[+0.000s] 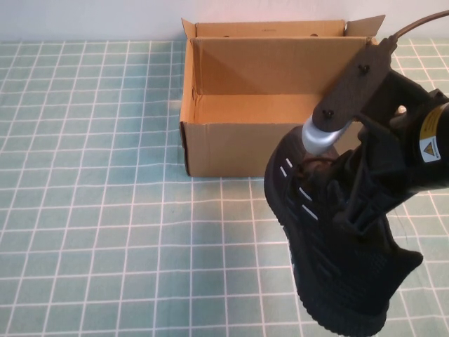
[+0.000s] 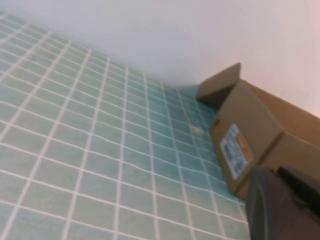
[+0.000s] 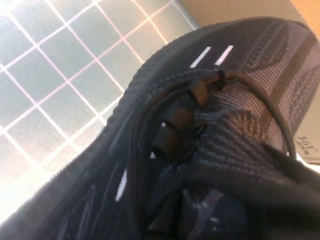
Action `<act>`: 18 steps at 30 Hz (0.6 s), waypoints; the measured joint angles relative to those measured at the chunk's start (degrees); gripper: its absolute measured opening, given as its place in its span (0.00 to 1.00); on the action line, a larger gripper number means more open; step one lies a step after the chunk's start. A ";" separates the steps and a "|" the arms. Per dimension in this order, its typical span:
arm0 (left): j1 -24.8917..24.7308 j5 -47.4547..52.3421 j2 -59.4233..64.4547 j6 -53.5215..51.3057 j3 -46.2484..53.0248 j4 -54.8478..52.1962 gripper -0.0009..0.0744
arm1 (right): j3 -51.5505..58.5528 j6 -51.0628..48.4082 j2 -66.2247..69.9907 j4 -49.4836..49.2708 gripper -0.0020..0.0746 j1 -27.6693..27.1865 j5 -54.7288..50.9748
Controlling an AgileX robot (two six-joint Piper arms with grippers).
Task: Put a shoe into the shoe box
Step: Hand over the shoe
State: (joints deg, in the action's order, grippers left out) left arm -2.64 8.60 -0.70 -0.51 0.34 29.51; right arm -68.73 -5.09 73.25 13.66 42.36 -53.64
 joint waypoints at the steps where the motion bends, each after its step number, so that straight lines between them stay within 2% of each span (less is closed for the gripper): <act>1: 0.00 1.75 0.00 0.00 -1.27 0.01 0.01 | -0.20 0.45 0.00 0.00 0.02 0.00 0.12; 4: 0.00 6.28 3.10 -1.12 -6.43 0.09 0.01 | -2.42 1.58 0.76 0.00 0.02 0.00 -0.44; 12: 0.00 18.58 19.71 -13.19 -22.90 0.21 0.01 | -14.05 2.70 6.39 0.00 0.02 0.00 -5.71; 18: 0.00 20.50 31.51 -30.59 -31.60 9.64 0.01 | -21.20 2.80 11.17 0.13 0.02 0.00 -8.33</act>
State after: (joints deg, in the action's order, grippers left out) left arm -2.64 29.10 30.81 -31.10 -31.26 39.14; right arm -89.93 -2.30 84.42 13.80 42.36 -61.97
